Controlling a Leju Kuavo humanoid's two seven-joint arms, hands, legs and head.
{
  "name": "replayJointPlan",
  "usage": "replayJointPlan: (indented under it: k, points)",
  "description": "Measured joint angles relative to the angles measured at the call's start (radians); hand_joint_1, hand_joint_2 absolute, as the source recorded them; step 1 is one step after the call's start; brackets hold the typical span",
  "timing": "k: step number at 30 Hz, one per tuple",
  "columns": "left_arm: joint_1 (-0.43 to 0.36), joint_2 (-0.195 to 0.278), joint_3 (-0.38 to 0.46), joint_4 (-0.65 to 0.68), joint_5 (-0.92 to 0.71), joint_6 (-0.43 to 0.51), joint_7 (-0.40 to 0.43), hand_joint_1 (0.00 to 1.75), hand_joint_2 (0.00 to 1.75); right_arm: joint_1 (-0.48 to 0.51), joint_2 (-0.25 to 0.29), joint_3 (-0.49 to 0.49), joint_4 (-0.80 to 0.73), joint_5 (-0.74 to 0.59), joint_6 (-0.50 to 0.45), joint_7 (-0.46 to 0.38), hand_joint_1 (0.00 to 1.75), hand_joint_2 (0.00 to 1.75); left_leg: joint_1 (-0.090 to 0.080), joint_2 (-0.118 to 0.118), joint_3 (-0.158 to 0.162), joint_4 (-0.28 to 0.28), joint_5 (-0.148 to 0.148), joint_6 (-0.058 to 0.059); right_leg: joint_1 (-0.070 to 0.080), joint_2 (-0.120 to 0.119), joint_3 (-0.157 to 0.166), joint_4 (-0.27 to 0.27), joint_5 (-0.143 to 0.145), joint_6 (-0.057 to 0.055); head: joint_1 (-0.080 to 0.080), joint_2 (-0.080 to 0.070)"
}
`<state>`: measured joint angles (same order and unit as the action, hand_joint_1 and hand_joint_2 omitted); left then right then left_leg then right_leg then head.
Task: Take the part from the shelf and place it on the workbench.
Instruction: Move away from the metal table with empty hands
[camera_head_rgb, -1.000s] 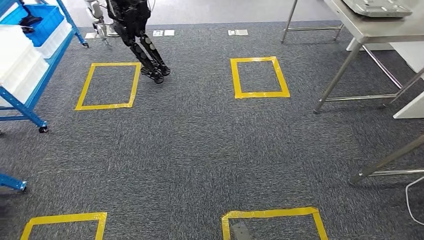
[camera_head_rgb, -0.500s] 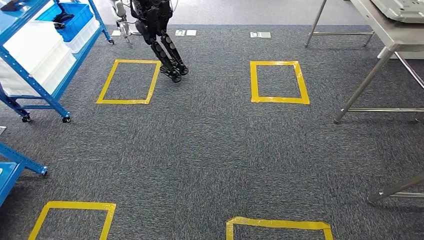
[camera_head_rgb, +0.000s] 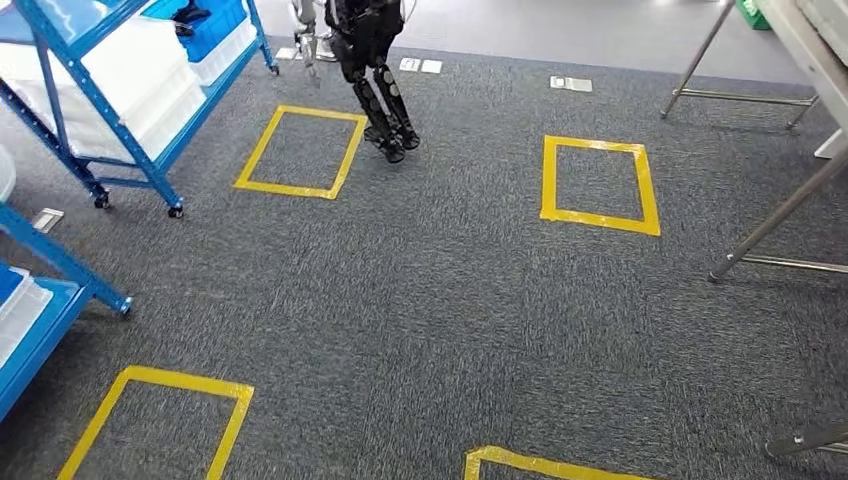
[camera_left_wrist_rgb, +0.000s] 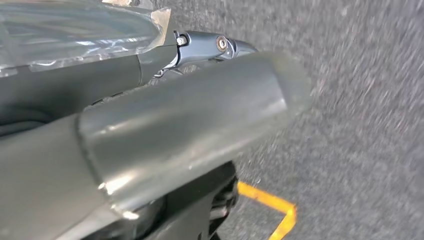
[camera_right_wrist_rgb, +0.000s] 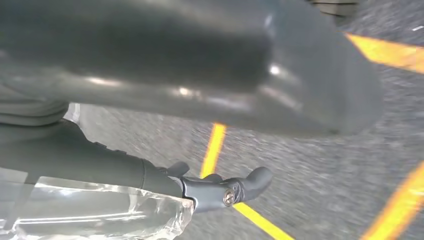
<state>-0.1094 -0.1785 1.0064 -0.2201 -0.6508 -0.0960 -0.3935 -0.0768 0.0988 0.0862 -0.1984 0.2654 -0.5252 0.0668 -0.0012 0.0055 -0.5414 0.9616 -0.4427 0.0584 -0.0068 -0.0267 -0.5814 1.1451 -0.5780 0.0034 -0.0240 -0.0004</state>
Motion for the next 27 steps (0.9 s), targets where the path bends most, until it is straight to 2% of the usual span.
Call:
replayJointPlan:
  k: [2,3,4,6,7,8,9,12,14,16,18,19,20,21,23,24,25,27]
  points:
    - [-0.001,0.000,0.000,0.000,0.001,0.006,0.001,0.00,0.00,-0.001,-0.001,-0.001,0.000,-0.006,0.000,-0.026,0.00,0.00,0.001,-0.023,0.000,0.000,0.002,0.001,-0.005,0.019,-0.063,0.122,-0.039,0.001,0.001,0.000]
    - [0.000,0.000,0.001,0.000,0.004,0.010,0.002,0.00,0.00,-0.002,-0.001,-0.002,0.000,-0.011,0.001,-0.040,0.00,0.00,0.002,-0.036,0.001,0.001,0.002,0.001,-0.008,0.021,-0.078,0.144,-0.038,0.008,0.002,0.000]
    - [0.001,-0.001,0.002,0.000,0.010,0.013,0.004,0.00,0.00,-0.005,-0.001,-0.004,0.000,-0.015,0.002,-0.053,0.00,0.00,0.004,-0.049,0.001,0.002,0.001,-0.002,-0.011,0.023,-0.074,0.124,-0.019,0.020,0.002,0.000]
    - [0.002,-0.002,0.012,0.000,0.029,0.016,0.008,0.00,0.00,-0.016,-0.001,-0.007,0.000,-0.008,0.004,-0.066,0.00,0.00,0.008,-0.072,0.000,0.013,-0.004,-0.012,-0.023,0.041,-0.020,-0.009,0.045,0.045,0.003,0.000]
    - [0.003,-0.002,0.019,0.000,0.038,0.017,0.009,0.00,0.00,-0.023,0.000,-0.007,0.000,0.002,0.005,-0.065,0.00,0.00,0.008,-0.082,-0.004,0.022,-0.010,-0.020,-0.027,0.055,0.006,-0.072,0.070,0.050,0.005,0.000]
    - [0.004,-0.002,0.026,0.000,0.046,0.017,0.009,0.00,0.00,-0.030,0.001,-0.006,0.000,0.013,0.005,-0.061,0.00,0.00,0.007,-0.089,-0.010,0.030,-0.015,-0.029,-0.029,0.066,0.024,-0.112,0.085,0.048,0.006,0.000]
    - [0.005,-0.002,0.031,0.000,0.050,0.017,0.009,0.00,0.00,-0.035,0.002,-0.005,0.000,0.021,0.006,-0.057,0.00,0.00,0.007,-0.095,-0.015,0.036,-0.018,-0.037,-0.028,0.073,0.030,-0.127,0.089,0.042,0.007,0.000]
    - [0.010,-0.002,0.043,0.000,0.053,0.020,0.005,0.00,0.00,-0.044,0.004,-0.004,0.000,0.028,0.006,-0.049,0.00,0.00,0.012,-0.106,-0.023,0.040,-0.018,-0.048,-0.025,0.057,0.030,-0.125,0.092,0.022,0.006,0.000]
    - [0.013,-0.002,0.048,0.000,0.052,0.023,0.002,0.00,0.00,-0.044,0.005,-0.004,0.000,0.025,0.006,-0.048,0.00,0.00,0.015,-0.080,-0.040,0.076,-0.041,-0.055,-0.026,0.041,0.030,-0.128,0.095,0.010,0.004,0.000]
    - [0.012,-0.003,0.050,0.000,0.052,0.024,0.001,0.00,0.00,-0.041,0.007,-0.004,0.000,0.023,0.006,-0.049,0.00,0.00,0.015,-0.036,-0.092,0.181,-0.100,-0.061,-0.022,0.024,0.029,-0.129,0.095,0.001,0.000,0.000]
    - [0.012,-0.004,0.051,0.000,0.051,0.024,0.001,0.00,0.00,-0.037,0.007,-0.004,0.000,0.023,0.006,-0.049,0.00,0.00,0.016,-0.017,-0.155,0.305,-0.152,-0.065,-0.015,0.003,0.027,-0.128,0.093,-0.004,-0.001,0.000]
    - [0.012,-0.004,0.051,0.000,0.051,0.025,0.001,0.00,0.00,-0.034,0.006,-0.005,0.000,0.023,0.006,-0.048,0.00,0.00,0.016,-0.015,-0.171,0.334,-0.156,-0.064,-0.013,-0.008,0.026,-0.128,0.092,-0.005,-0.001,0.000]
    - [0.013,-0.004,0.051,0.000,0.051,0.026,0.001,0.00,0.00,-0.033,0.006,-0.005,0.000,0.023,0.006,-0.047,0.00,0.00,0.016,-0.012,-0.167,0.326,-0.142,-0.061,-0.011,-0.018,0.026,-0.128,0.091,-0.006,-0.002,0.000]
    - [0.013,-0.004,0.051,0.000,0.051,0.027,0.001,0.00,0.00,-0.032,0.006,-0.005,0.000,0.023,0.007,-0.045,0.00,0.00,0.015,-0.007,-0.143,0.278,-0.113,-0.056,-0.009,-0.026,0.027,-0.128,0.091,-0.006,-0.002,0.000]
    - [0.012,-0.004,0.051,0.000,0.051,0.029,0.000,0.00,0.00,-0.032,0.007,-0.005,0.000,0.022,0.011,-0.041,0.00,0.00,0.007,0.024,-0.064,0.135,-0.053,-0.042,-0.007,-0.041,0.031,-0.128,0.089,-0.005,-0.003,0.000]
    - [0.009,-0.004,0.051,0.000,0.051,0.030,0.000,0.00,0.00,-0.032,0.007,-0.005,0.000,0.022,0.013,-0.038,0.00,0.00,0.002,0.039,-0.038,0.085,-0.039,-0.036,-0.006,-0.047,0.032,-0.129,0.088,-0.003,-0.003,0.000]
    - [0.007,-0.003,0.051,0.000,0.051,0.030,-0.001,0.00,0.00,-0.032,0.007,-0.005,0.000,0.021,0.016,-0.034,0.00,0.00,-0.003,0.048,-0.025,0.057,-0.034,-0.030,-0.005,-0.054,0.034,-0.130,0.086,0.000,-0.003,0.000]
    - [0.005,-0.003,0.051,0.000,0.051,0.030,-0.001,0.00,0.00,-0.032,0.009,-0.005,0.000,0.021,0.019,-0.028,0.00,0.00,-0.010,0.038,-0.024,0.045,-0.033,-0.021,-0.006,-0.070,0.040,-0.136,0.086,0.010,-0.003,0.000]
